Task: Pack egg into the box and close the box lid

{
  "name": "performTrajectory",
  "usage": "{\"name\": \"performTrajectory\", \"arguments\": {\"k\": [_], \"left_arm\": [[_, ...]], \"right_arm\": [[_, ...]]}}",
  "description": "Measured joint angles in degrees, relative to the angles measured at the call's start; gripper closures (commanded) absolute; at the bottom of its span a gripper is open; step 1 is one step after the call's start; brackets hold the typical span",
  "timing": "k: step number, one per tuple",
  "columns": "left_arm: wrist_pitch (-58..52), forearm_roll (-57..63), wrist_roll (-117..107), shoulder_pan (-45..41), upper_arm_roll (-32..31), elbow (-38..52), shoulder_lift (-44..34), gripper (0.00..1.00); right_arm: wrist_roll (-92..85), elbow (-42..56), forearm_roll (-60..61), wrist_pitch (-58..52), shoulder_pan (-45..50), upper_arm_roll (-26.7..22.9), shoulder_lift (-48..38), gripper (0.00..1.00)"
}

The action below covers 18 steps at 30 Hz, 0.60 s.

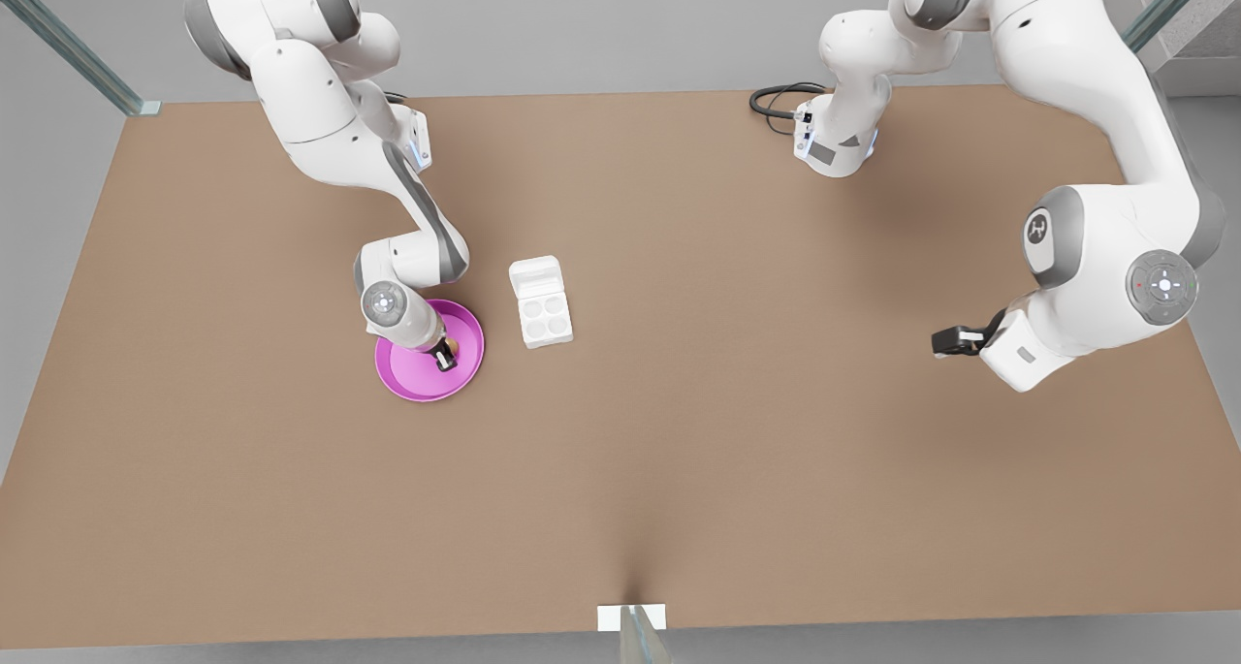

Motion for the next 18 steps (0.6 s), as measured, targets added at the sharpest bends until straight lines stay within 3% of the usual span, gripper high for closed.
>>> {"name": "performTrajectory", "arguments": {"k": [18], "left_arm": [[0.0, 0.0, -0.1, -0.4, -0.1, 0.0, 0.0, 0.0]], "right_arm": [[-0.9, 0.0, 0.0, -1.5, -0.7, 0.1, -0.4, 0.39]]}}
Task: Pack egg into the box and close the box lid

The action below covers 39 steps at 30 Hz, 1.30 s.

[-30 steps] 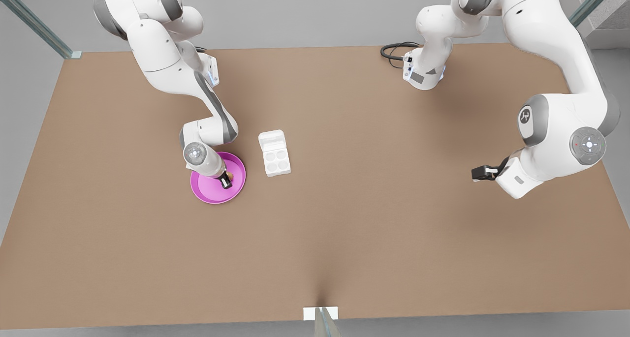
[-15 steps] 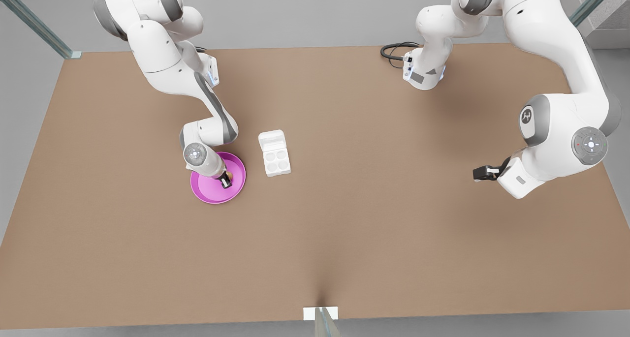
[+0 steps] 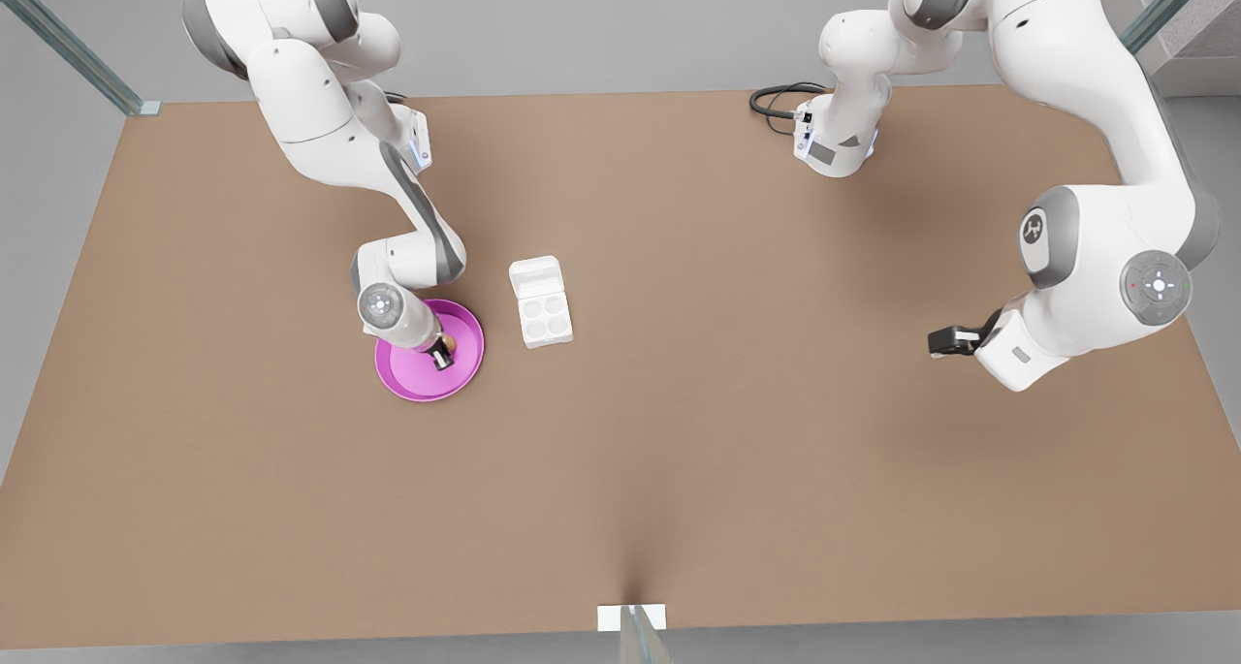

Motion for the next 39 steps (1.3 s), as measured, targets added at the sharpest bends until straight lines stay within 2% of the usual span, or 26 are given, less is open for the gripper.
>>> {"name": "performTrajectory", "arguments": {"k": [16, 17, 18, 21, 22, 32, 37, 39], "left_arm": [[0.0, 0.0, 0.1, 0.2, 0.0, 0.0, 0.0, 0.0], [0.0, 0.0, 0.1, 0.2, 0.0, 0.0, 0.0, 0.0], [0.0, 0.0, 0.1, 0.1, 0.0, 0.0, 0.0, 0.0], [0.0, 0.0, 0.1, 0.2, 0.0, 0.0, 0.1, 0.0], [0.0, 0.0, 0.1, 0.3, 0.0, 0.0, 0.1, 0.0], [0.0, 0.0, 0.0, 0.3, 0.0, 0.0, 0.0, 0.0], [0.0, 0.0, 0.1, 0.5, 0.1, 0.0, 0.0, 0.0], [0.0, 0.0, 0.1, 0.7, 0.1, 0.0, 0.1, 0.0]], "right_arm": [[0.0, 0.1, 2.6, -2.8, -0.6, 0.1, -0.3, 0.38], [0.0, 0.1, 2.6, -2.8, -0.6, 0.1, -0.3, 0.19], [0.0, 0.1, 2.7, -2.8, -0.6, 0.1, -0.3, 0.14], [0.1, 0.1, 2.7, -2.9, -0.6, 0.1, -0.3, 0.17], [0.1, 0.0, 2.7, -2.9, -0.6, 0.2, -0.3, 0.21], [0.4, -0.1, 5.6, -2.9, -1.1, 0.6, -0.3, 0.23], [-0.3, 0.0, 5.5, -2.9, -1.2, 0.6, -0.3, 0.37], [-0.3, 0.0, 5.5, -2.9, -1.4, 0.6, -0.3, 0.39]]}}
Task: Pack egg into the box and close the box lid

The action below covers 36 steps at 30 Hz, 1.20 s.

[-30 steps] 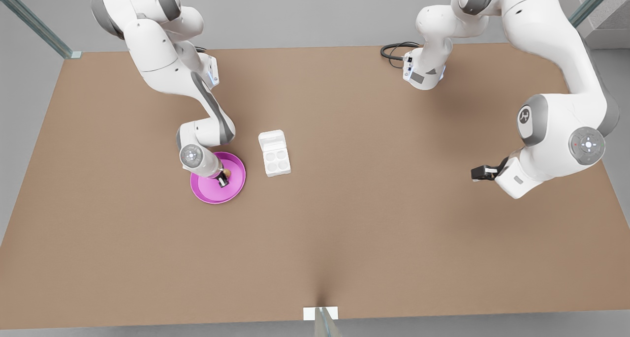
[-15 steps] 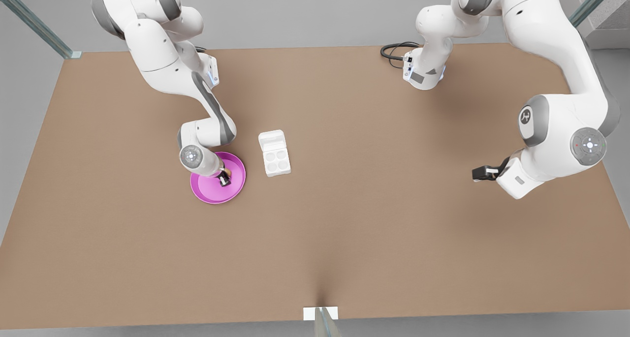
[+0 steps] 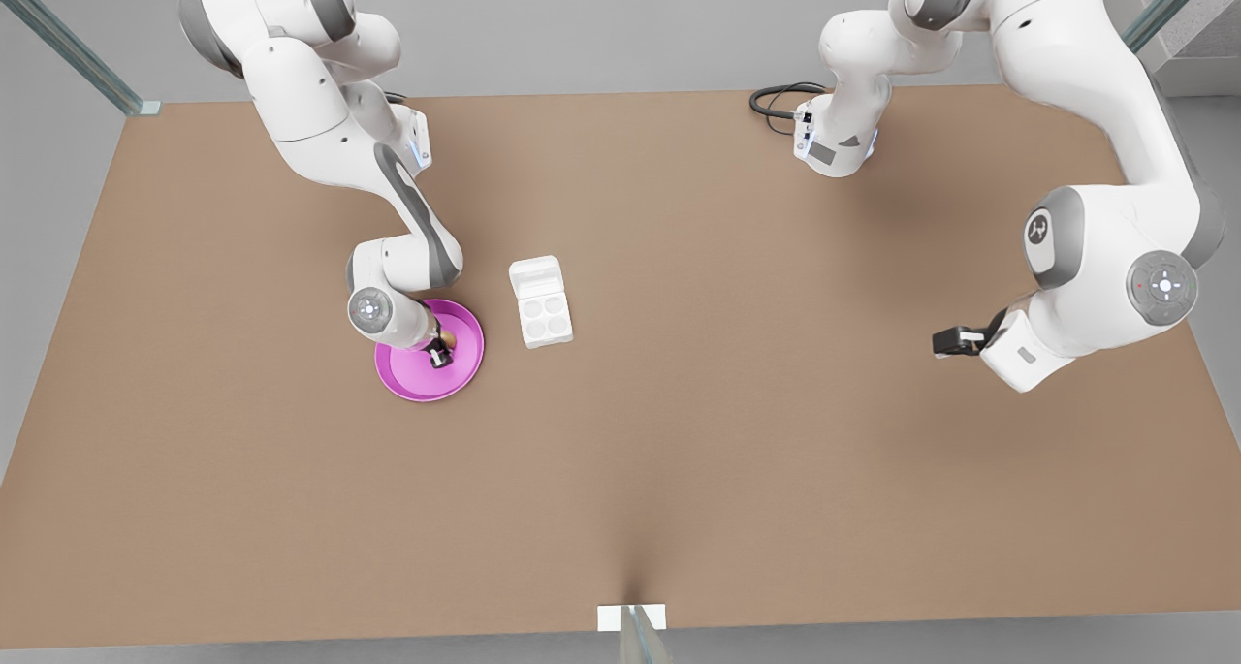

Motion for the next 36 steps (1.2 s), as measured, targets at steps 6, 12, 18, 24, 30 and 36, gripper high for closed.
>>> {"name": "performTrajectory", "arguments": {"k": [6, 12, 18, 24, 30, 36], "left_arm": [[0.0, 0.0, 0.0, -0.1, 0.0, 0.0, 0.0, 0.0], [0.0, 0.0, 0.0, -0.1, 0.0, 0.0, 0.0, 0.0], [0.0, 0.0, 0.0, -0.1, 0.0, 0.0, -0.1, 0.0], [0.0, 0.0, 0.0, -0.2, 0.0, 0.0, 0.0, 0.0], [-1.9, -0.1, 0.0, -1.5, -0.2, -0.3, 0.0, 0.0], [-3.4, -0.1, -0.4, -6.8, 0.0, 0.1, -0.1, 0.0]], "right_arm": [[-0.3, 0.0, 0.0, 0.0, -0.1, 0.0, 0.0, 0.41], [-0.4, -0.1, 0.1, -0.4, -0.1, 0.0, 0.0, 0.42], [-0.4, 0.0, 0.1, -0.7, -0.1, 0.0, 0.0, 0.45], [-0.8, 0.0, 0.0, -1.2, -0.3, 0.0, 0.0, 0.47], [-0.8, 0.0, 0.0, -2.8, -0.4, 0.1, -0.6, 0.47], [-1.2, 2.3, 0.1, -5.3, -0.5, 0.4, -2.6, 0.47]]}}
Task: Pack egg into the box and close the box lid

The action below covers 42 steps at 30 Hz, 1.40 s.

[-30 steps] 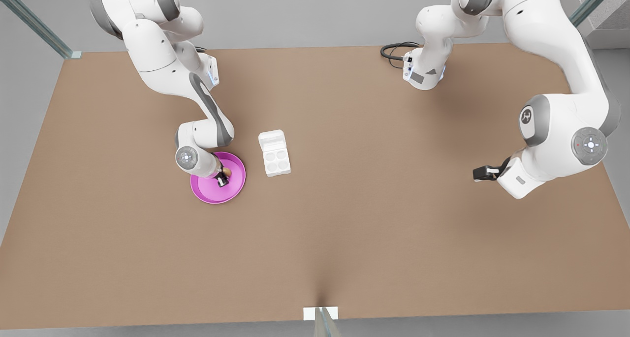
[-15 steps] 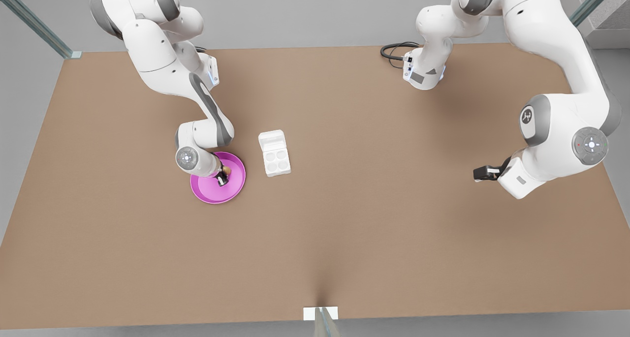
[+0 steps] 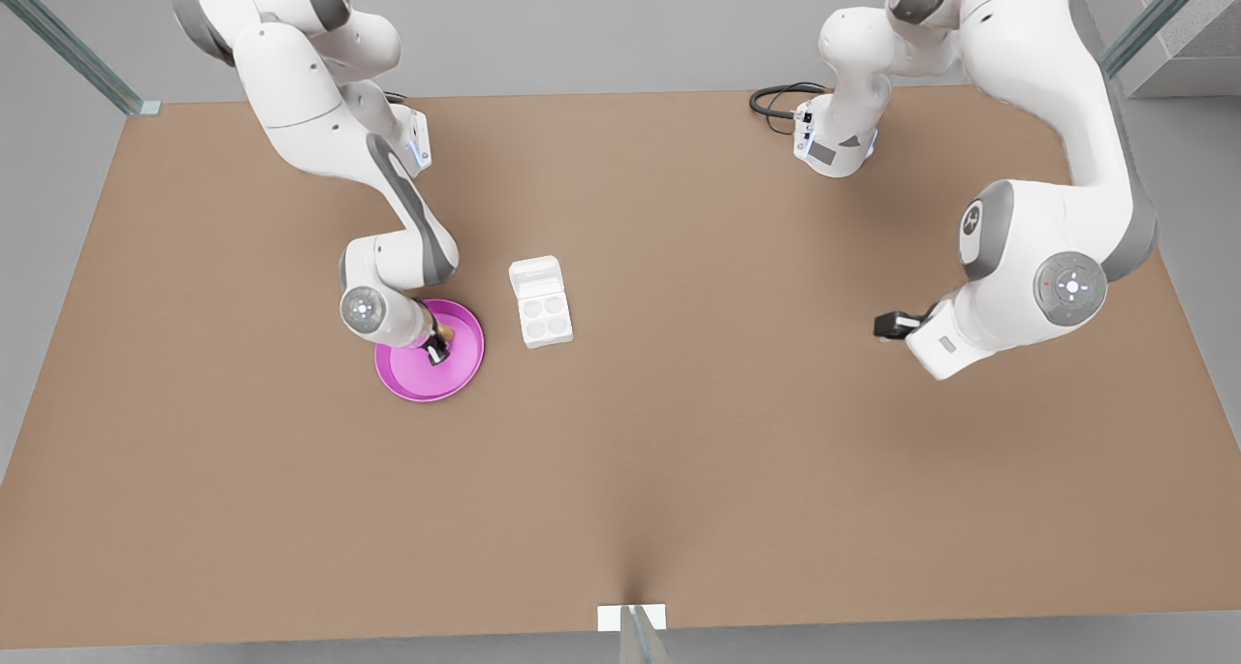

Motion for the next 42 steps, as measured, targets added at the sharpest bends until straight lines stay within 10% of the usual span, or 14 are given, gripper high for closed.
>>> {"name": "performTrajectory", "arguments": {"k": [41, 42], "left_arm": [[-6.3, -1.1, 6.6, -1.9, 3.6, 1.1, 0.8, 0.0], [-6.7, -0.9, 7.5, -1.9, 3.6, 1.1, 0.8, 0.0]], "right_arm": [[-3.9, 8.9, 7.8, -3.3, 14.9, 4.3, 2.7, 0.45], [-3.9, 8.9, 7.8, -3.3, 14.9, 4.3, 2.7, 0.24]]}}
